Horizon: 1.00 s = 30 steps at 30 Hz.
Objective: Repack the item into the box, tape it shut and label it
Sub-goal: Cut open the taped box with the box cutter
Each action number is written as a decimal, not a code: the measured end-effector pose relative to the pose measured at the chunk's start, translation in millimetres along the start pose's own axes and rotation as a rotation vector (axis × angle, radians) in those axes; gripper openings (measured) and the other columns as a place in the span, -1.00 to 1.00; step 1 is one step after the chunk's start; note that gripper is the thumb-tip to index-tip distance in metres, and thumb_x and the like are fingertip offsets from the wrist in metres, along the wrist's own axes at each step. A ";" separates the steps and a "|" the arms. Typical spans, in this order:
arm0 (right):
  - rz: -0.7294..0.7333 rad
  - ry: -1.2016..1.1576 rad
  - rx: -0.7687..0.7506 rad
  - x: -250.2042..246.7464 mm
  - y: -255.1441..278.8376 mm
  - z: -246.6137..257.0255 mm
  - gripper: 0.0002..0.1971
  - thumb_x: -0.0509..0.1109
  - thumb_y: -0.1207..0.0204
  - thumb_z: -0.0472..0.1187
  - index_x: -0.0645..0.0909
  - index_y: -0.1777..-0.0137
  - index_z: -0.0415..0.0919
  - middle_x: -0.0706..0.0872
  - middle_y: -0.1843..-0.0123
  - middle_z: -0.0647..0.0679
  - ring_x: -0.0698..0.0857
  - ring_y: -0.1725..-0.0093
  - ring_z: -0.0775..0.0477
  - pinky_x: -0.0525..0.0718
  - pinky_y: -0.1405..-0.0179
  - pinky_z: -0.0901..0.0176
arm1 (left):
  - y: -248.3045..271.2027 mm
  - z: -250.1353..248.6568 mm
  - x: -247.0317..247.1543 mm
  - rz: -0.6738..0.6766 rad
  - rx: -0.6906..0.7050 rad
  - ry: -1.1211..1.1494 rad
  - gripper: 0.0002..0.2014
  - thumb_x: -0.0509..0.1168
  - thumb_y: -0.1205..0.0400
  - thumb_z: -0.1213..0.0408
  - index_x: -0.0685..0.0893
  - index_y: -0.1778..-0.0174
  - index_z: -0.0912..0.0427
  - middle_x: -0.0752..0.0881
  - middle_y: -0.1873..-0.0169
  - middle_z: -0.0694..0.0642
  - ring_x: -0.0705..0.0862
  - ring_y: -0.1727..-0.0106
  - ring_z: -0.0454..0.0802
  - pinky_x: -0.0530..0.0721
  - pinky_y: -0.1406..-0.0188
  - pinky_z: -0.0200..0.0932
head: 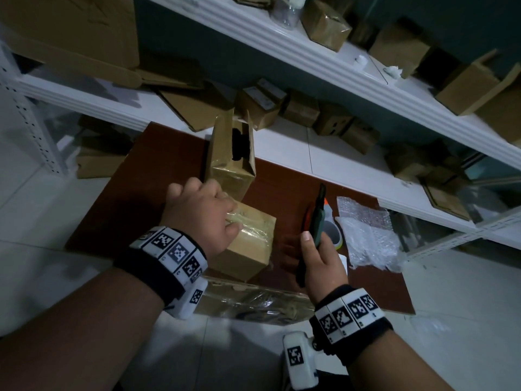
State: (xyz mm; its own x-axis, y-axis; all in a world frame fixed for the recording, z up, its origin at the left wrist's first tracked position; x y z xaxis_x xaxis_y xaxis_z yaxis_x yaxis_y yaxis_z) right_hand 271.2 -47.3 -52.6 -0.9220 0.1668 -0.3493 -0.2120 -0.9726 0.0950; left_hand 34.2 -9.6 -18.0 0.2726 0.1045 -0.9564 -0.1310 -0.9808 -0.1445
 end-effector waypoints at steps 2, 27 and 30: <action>0.036 -0.033 0.038 3.5 1.9 -8.0 -0.40 0.36 -0.28 0.59 0.64 -0.08 0.14 0.82 -0.07 -0.16 0.77 -0.13 -0.34 0.67 -0.17 -0.51 | -1.7 -0.6 -1.1 -0.012 -0.002 0.043 -0.54 0.15 -0.48 -0.27 0.74 -0.19 -0.23 0.57 -0.11 -0.10 0.43 -0.19 0.02 0.31 -0.14 0.09; 0.089 0.092 0.024 25.2 5.6 1.5 -0.57 0.31 -0.38 0.47 0.61 0.03 0.15 0.81 0.01 -0.13 0.81 0.00 -0.22 0.77 0.00 -0.41 | -10.0 36.5 2.6 0.308 0.038 0.380 -0.43 0.51 -0.48 0.20 0.63 -0.44 -0.18 0.53 -0.47 -0.28 0.43 -0.49 -0.24 0.39 -0.54 -0.13; 0.105 0.170 0.012 28.1 6.1 8.3 -0.74 0.47 -0.49 0.19 0.57 0.10 0.04 0.80 0.15 -0.07 0.80 0.11 -0.11 0.80 0.02 -0.23 | -8.2 37.8 1.4 0.340 0.028 0.378 -0.39 0.54 -0.45 0.19 0.62 -0.45 -0.20 0.50 -0.48 -0.28 0.42 -0.48 -0.24 0.38 -0.47 -0.18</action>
State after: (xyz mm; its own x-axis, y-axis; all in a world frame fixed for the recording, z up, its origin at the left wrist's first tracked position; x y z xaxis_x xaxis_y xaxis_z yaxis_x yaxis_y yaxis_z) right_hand 241.3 -47.2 -54.1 -0.8717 0.0335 -0.4888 -0.1219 -0.9811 0.1501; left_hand -0.4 4.8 -27.8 0.5349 -0.2919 -0.7929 -0.2968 -0.9435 0.1472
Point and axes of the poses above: each hand's wrist, its own y-axis away from the middle knuckle, its own x-axis out of the palm, z = x × y, the point moved 6 cm from there along -y, towards the middle knuckle
